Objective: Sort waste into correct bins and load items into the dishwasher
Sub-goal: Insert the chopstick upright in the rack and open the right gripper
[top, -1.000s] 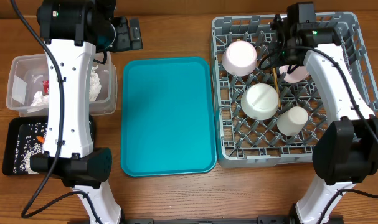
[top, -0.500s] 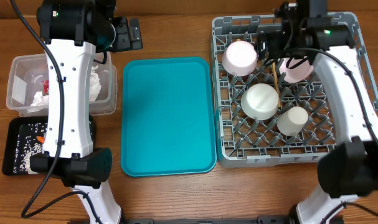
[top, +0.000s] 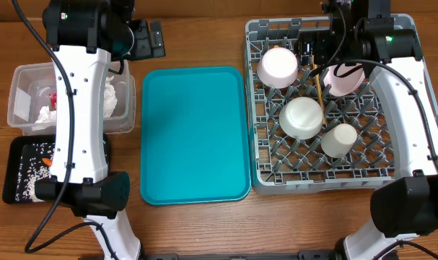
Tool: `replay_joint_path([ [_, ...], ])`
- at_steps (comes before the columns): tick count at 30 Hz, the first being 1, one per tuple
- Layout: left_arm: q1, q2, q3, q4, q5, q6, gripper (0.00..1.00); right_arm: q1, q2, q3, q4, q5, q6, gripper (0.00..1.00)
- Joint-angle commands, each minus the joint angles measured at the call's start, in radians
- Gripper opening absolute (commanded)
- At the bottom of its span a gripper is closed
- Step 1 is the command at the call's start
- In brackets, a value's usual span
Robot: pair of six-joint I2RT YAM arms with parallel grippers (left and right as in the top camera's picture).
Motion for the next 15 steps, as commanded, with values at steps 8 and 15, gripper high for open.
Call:
replay_joint_path([
  [8,-0.007,-0.023,0.019,0.001,0.011,-0.01,1.0,0.004,-0.008,0.018,0.004,-0.008,0.007,1.0],
  [15,-0.007,-0.023,0.019,0.001,0.011,-0.01,1.0,0.004,-0.01,0.013,0.002,-0.005,0.007,1.0],
])
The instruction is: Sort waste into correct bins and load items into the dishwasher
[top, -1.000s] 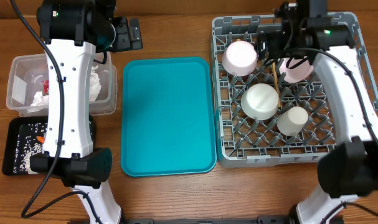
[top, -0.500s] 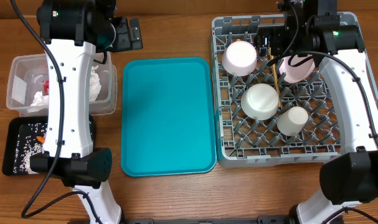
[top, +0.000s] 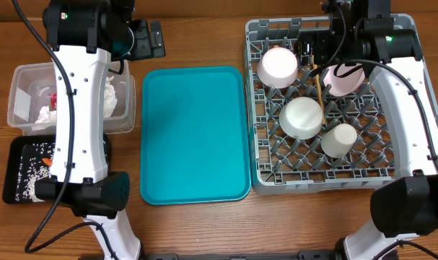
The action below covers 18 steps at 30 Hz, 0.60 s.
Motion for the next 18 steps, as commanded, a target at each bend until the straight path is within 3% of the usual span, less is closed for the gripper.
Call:
replay_joint_path([
  [1,-0.007,-0.023,0.019,0.001,0.011,-0.01,1.0,0.004,-0.01,0.013,0.002,-0.006,0.008,1.0],
  [8,-0.007,-0.023,0.019,0.001,0.011,-0.01,1.0,0.004,-0.107,0.013,0.002,-0.005,0.008,1.0],
  [18,-0.007,-0.023,0.019,0.001,0.011,-0.01,1.0,0.002,-0.425,0.013,0.002,-0.005,0.007,1.0],
])
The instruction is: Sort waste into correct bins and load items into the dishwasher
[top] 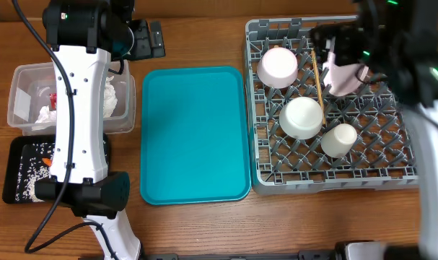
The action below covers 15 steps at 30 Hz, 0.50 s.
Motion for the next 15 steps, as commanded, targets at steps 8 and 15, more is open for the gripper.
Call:
replay_joint_path([
  [8,-0.007,-0.023,0.019,0.001,0.011,-0.01,1.0,0.003,-0.359,0.013,-0.002,-0.005,0.007,1.0],
  [15,-0.007,-0.023,0.019,0.001,0.011,-0.01,1.0,0.004,-0.527,0.012,-0.045,0.025,-0.004,1.0],
])
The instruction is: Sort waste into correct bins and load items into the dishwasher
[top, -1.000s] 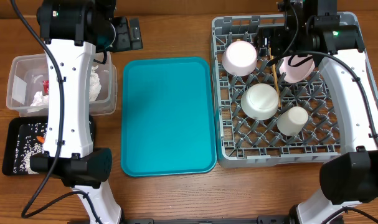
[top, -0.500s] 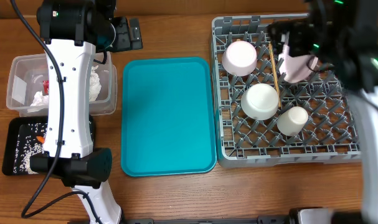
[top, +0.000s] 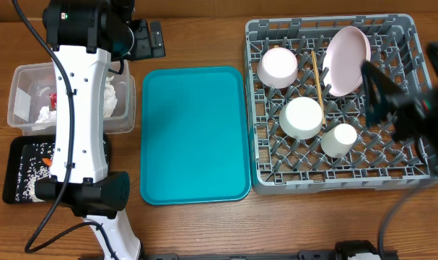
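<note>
A grey dish rack on the right holds a pink bowl, a pink plate leaning at the back, a white bowl, a white cup and wooden chopsticks. My right gripper is a dark blur over the rack's right side, clear of the dishes, and nothing shows in it. The teal tray in the middle is bare. My left gripper sits at the back left, beyond the tray, its fingers apart and empty.
At the far left, a clear bin holds crumpled tissue and scraps. In front of it, a black container holds food bits. The left arm's white links stretch over both. Wooden tabletop surrounds everything.
My right arm has moved from the rack's back right corner to the rack's right edge, nearer the front. The pink plate now shows whole. The left arm and the dishes have not moved.
At the two oldest moments my right gripper stood still at the back of the rack, by the chopsticks between the pink bowl and the pink plate. Then it was a blur over the plate. Now it is off at the right, with the chopsticks lying in the rack.
</note>
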Tool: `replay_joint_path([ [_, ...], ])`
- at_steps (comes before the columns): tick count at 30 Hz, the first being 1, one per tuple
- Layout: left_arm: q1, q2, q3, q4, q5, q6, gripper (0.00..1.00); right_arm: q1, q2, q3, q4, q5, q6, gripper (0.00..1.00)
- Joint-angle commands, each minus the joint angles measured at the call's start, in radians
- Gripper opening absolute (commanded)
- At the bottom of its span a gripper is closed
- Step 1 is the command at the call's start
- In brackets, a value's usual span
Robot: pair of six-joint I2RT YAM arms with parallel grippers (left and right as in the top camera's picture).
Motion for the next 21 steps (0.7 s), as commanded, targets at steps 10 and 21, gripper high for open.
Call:
replay_joint_path([
  [10,-0.007,-0.023,0.019,0.002,0.011,-0.01,1.0,0.003,-0.256,-0.188,-0.167,0.034,0.003,1.0],
  [21,-0.007,-0.023,0.019,0.002,0.011,-0.01,1.0,0.004,-0.669,-0.878,0.213,0.032,0.014,1.0],
])
